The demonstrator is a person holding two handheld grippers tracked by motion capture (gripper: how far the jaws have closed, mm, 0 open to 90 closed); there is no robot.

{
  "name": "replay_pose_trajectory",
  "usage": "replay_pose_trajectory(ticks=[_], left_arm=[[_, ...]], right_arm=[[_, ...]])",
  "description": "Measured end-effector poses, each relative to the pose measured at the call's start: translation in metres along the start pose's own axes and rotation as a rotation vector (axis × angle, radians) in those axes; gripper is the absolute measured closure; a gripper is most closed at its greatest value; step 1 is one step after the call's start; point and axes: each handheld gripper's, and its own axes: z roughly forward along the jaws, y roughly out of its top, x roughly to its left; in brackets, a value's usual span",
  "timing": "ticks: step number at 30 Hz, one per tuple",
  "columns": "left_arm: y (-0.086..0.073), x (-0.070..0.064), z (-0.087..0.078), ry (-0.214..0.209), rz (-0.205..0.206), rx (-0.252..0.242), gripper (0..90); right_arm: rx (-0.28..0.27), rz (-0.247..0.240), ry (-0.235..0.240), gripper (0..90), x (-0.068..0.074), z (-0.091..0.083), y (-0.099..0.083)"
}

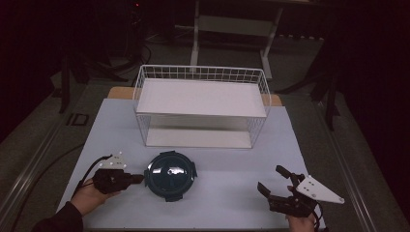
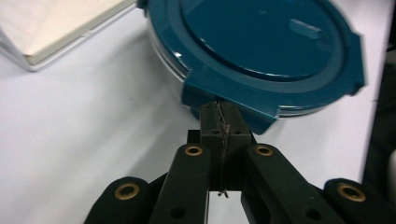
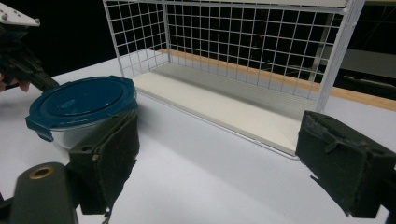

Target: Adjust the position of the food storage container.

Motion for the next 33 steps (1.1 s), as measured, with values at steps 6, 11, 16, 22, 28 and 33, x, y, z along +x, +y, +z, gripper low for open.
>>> replay_pose_trajectory(ticks=[6, 11, 16, 22, 28, 33], left_arm=[[-0.001, 0.000, 0.000, -0.004, -0.008, 0.000, 89.9], [0.002, 0.001, 0.003, 0.000, -0.011, 0.002, 89.9], [0.011, 0.001, 0.011, -0.007, -0.002, 0.011, 89.9], [0.023, 0.000, 0.022, -0.013, 0.008, 0.019, 89.9], [0.034, -0.003, 0.034, -0.031, 0.021, 0.021, 90.0], [0.040, -0.008, 0.041, -0.046, 0.032, 0.021, 90.0]], right_arm=[[-0.001, 0.003, 0.002, 13.1, -0.001, 0.000, 0.000], [0.002, -0.003, 0.003, 13.1, 0.001, 0.001, 0.000], [0.006, -0.006, 0.005, 13.1, 0.001, 0.002, 0.000], [0.005, 0.002, 0.008, 13.1, 0.000, 0.001, -0.001], [0.005, 0.000, 0.008, 13.1, 0.000, 0.001, -0.001], [0.007, -0.004, 0.009, 13.1, 0.001, 0.002, -0.001]])
